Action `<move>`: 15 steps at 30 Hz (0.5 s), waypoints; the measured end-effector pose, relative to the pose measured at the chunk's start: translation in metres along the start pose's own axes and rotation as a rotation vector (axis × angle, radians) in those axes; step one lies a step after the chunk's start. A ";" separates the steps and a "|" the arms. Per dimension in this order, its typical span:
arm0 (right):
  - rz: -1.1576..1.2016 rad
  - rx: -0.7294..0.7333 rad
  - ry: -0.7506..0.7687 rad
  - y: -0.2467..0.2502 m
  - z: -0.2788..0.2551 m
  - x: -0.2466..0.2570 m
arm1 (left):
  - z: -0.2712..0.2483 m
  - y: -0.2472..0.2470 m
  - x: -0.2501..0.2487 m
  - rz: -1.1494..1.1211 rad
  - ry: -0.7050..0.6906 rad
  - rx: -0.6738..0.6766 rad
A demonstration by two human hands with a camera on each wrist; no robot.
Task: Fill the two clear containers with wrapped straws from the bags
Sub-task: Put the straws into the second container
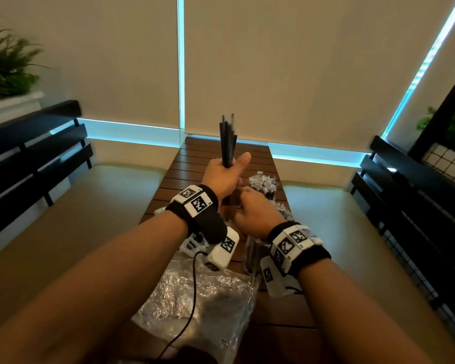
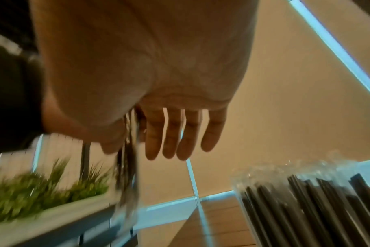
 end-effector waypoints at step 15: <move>0.117 -0.383 -0.194 0.089 0.022 -0.002 | -0.002 -0.035 -0.013 0.986 -0.491 0.098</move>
Point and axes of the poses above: each hand's wrist, its own z-axis towards the middle knuckle, its own y-axis out of the back of the hand, x = y × z, the point moved 8 cm from there along z, towards the middle knuckle, and after that the axes turned 3 degrees about -x, right-handed, at the moved point
